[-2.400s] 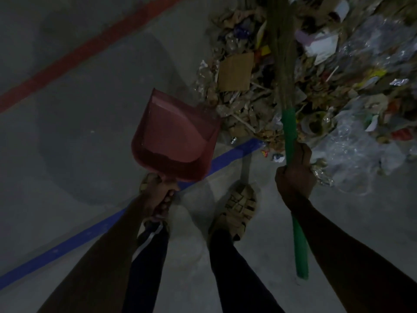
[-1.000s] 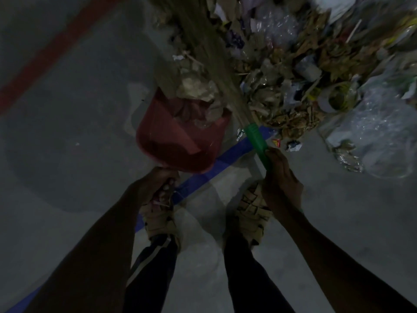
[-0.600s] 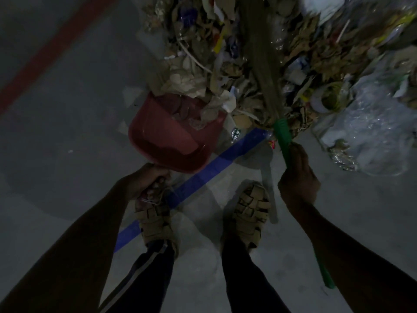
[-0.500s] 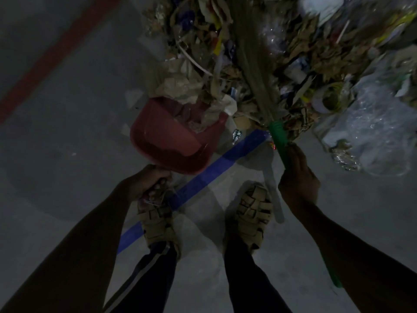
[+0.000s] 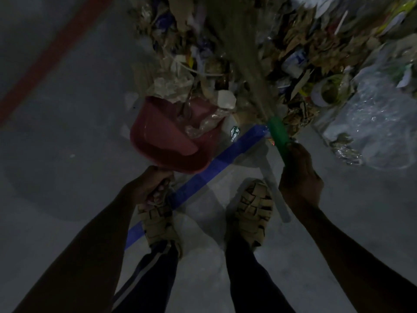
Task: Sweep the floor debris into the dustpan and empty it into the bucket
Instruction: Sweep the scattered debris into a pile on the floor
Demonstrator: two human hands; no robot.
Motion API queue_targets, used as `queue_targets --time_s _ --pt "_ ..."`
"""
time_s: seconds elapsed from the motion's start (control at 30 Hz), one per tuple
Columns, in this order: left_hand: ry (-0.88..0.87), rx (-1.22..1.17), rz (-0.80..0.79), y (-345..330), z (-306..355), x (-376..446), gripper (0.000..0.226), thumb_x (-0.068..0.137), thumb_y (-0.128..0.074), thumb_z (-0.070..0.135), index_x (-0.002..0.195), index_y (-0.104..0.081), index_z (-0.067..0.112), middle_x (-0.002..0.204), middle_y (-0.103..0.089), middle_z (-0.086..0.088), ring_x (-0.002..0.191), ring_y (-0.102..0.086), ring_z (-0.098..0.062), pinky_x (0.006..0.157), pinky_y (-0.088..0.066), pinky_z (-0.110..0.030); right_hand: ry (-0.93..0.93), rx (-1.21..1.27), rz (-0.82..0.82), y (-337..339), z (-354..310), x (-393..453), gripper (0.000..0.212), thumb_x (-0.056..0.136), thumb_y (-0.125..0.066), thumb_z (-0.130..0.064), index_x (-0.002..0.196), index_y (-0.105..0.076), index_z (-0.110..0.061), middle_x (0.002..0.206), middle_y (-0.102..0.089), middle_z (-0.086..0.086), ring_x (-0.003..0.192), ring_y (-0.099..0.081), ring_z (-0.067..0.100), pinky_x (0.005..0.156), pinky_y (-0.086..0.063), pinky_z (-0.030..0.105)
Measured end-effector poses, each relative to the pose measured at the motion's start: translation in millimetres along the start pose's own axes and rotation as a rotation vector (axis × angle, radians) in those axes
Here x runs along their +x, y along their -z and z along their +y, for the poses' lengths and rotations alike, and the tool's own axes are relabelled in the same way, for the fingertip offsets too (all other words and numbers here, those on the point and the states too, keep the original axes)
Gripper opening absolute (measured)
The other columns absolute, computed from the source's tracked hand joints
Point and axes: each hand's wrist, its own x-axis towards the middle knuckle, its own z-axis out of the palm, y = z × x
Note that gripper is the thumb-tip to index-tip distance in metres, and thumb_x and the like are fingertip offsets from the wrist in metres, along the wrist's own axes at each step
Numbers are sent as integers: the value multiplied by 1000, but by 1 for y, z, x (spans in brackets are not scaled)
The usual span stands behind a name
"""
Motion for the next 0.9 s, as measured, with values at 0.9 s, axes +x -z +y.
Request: queue_targets --time_s 0.9 --pt "-27 160 34 17 50 -2 37 88 -55 17 54 -39 16 45 -30 -1 34 -24 -15 41 -21 -17 -84 -63 -99 -19 5 53 72 82 -54 0 147 -39 -26 154 -39 -4 98 -64 37 66 -50 36"
